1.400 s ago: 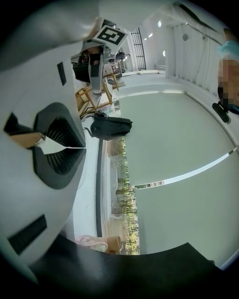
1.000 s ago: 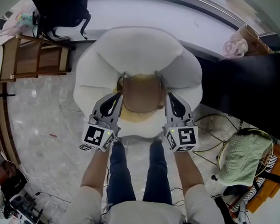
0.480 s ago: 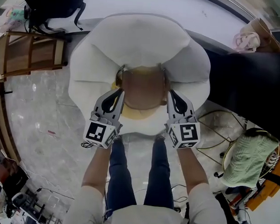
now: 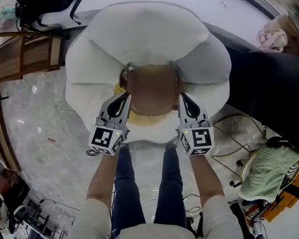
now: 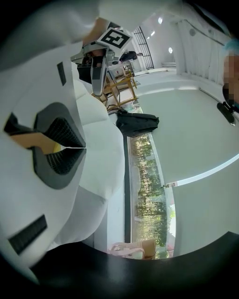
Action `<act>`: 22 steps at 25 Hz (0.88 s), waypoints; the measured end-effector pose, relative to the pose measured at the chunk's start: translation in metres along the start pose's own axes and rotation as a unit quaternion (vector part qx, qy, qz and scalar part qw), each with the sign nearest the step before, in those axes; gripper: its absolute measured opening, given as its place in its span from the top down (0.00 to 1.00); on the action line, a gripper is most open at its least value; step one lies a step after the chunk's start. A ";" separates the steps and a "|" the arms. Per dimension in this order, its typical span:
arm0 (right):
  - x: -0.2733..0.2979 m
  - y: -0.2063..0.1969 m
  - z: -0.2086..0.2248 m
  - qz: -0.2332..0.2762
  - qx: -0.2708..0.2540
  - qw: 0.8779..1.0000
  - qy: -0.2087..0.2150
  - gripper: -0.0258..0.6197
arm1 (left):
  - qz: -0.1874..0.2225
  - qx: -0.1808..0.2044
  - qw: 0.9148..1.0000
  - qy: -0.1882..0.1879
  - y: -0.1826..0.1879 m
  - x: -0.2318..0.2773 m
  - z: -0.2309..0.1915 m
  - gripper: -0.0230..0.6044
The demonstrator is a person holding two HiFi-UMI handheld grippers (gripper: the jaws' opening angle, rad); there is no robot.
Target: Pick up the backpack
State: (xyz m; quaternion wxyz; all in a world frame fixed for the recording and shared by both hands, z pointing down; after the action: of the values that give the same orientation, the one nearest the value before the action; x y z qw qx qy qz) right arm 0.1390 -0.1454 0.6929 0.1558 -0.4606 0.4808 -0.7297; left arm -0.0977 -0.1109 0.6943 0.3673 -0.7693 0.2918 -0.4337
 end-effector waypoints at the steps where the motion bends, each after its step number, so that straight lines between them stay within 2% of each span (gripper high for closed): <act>1: 0.003 -0.005 0.001 -0.003 0.000 1.000 0.001 0.91 | -0.004 -0.001 1.000 0.000 -0.005 0.003 -0.002 0.90; 10: 0.028 -0.048 0.006 -0.031 -0.007 0.999 0.007 0.91 | -0.033 -0.012 0.999 0.004 -0.045 0.023 -0.018 0.90; 16: 0.043 -0.065 0.011 -0.046 0.009 0.999 0.006 0.91 | -0.043 -0.027 0.999 0.008 -0.061 0.036 -0.027 0.90; 22: 0.058 -0.089 0.015 -0.082 0.002 0.997 0.004 0.91 | -0.080 -0.047 0.995 0.023 -0.086 0.049 -0.040 0.89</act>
State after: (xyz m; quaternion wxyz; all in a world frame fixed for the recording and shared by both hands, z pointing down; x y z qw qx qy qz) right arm 0.1403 -0.1489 0.8001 0.0945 -0.4949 0.4403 -0.7432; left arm -0.0997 -0.1128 0.8009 0.2881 -0.7963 0.2579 -0.4652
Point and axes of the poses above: the fingertips, and each gripper's own axes: x forward along the fingers, z to its right, y out of its top, the point moved 7 cm from there along -x, backward along the fingers, and after that the axes turned 4 degrees about -x, right-handed, at the moved point
